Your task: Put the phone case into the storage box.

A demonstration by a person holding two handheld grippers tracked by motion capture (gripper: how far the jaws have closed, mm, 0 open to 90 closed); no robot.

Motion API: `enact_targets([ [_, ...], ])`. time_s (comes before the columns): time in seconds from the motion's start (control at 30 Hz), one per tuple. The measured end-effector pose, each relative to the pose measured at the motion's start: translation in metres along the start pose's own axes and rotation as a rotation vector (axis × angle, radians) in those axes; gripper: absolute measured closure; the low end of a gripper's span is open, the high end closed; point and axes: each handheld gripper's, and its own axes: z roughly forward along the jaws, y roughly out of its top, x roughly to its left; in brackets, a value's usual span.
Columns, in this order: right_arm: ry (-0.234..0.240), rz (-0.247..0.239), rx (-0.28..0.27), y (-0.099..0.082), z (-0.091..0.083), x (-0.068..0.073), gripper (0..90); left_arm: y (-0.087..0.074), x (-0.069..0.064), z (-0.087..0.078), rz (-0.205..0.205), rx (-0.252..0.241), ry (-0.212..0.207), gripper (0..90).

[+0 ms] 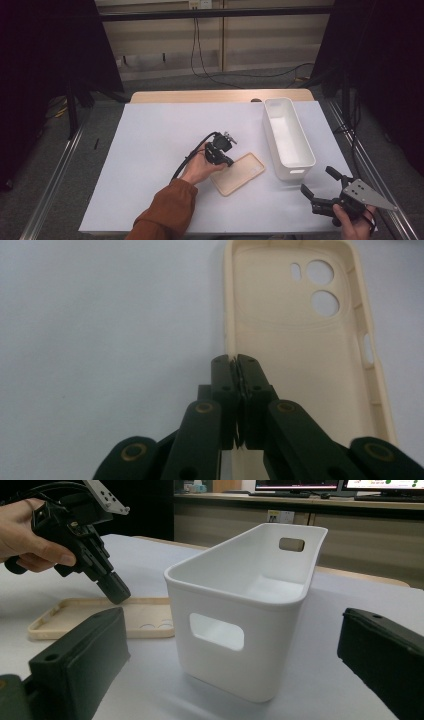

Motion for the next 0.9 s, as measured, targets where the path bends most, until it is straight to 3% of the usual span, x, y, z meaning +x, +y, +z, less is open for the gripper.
enact_targets([
  [0.33, 0.0, -0.002, 0.001, 0.0, 0.0, 0.0, 0.0, -0.007, 0.005, -0.011, -0.034, -0.057, 0.011, 87.8],
  [0.4, 0.0, -0.002, 0.002, 0.0, 0.0, 0.0, 0.0, -0.008, 0.005, -0.013, -0.026, -0.065, 0.044, 87.8],
  [0.5, 0.0, -0.001, 0.002, 0.0, 0.0, 0.0, 0.0, -0.011, 0.008, -0.015, -0.037, -0.085, 0.051, 87.9],
  [0.7, 0.0, -0.001, 0.002, 0.0, 0.0, 0.0, 0.0, -0.012, 0.007, -0.022, -0.053, -0.154, 0.037, 87.8],
  [0.9, 0.0, -0.001, 0.001, 0.0, 0.0, 0.0, 0.0, -0.016, 0.006, -0.029, -0.049, -0.223, 0.08, 87.8],
])
